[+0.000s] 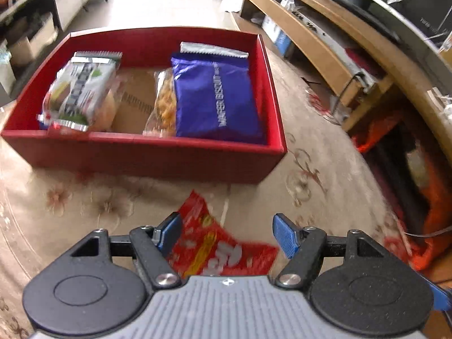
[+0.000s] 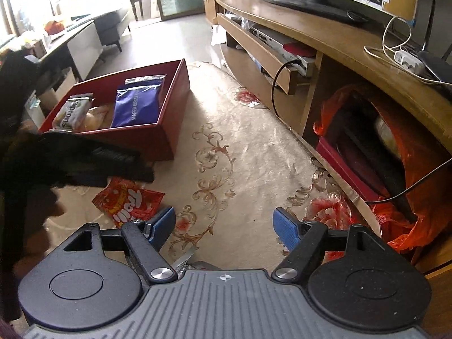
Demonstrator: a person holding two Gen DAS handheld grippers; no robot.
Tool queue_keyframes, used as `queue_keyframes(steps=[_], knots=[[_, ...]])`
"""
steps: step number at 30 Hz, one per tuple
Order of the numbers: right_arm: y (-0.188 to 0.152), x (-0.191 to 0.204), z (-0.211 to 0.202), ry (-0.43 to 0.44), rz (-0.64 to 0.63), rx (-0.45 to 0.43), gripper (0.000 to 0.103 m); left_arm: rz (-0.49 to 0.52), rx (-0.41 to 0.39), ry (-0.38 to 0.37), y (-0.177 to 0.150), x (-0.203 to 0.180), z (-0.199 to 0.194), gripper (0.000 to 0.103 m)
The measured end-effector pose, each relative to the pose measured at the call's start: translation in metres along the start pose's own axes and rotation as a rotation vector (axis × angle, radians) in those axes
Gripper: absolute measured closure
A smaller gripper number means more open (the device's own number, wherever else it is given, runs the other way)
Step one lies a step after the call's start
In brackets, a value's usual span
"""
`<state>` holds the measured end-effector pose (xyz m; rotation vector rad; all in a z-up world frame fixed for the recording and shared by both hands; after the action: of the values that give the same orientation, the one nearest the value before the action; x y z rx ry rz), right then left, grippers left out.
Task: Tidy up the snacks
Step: 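Grasp the red Trolli gummy bag with the left tool while the right tool reaches for the silver foil packet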
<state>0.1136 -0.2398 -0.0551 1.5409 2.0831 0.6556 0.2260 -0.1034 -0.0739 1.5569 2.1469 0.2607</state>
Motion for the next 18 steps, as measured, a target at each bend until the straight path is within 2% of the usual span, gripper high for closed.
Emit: queue_keyframes(steps=[3,7,12,18], knots=[[0.002,-0.003,-0.001,0.005,0.008,-0.008,0.022,0.036,-0.005,0.078,-0.005,-0.002,0.009,0.034],[0.005,-0.005,-0.005,0.014,0.018,-0.023,0.022,0.036,0.032,0.116,-0.013,0.013,0.016,0.034],[0.007,-0.003,-0.007,0.027,0.021,-0.031,0.021,0.087,0.04,0.148,-0.029,0.046,-0.001,0.033],[0.009,0.008,-0.003,0.056,0.013,-0.009,0.021,-0.015,0.09,0.074,-0.026,0.079,-0.013,0.032]])
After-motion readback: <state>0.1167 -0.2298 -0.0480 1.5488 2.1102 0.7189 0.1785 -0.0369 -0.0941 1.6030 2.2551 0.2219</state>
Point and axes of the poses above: each gripper's, at about its wrist camera, not at the fingertips, and z roughly the way its jaws point, x to its left, y to its top, the point moved 5 cm from there along z, roughly the way its jaws point, and after that the axes turned 15 degrees about -z, right-handed, at the moved point
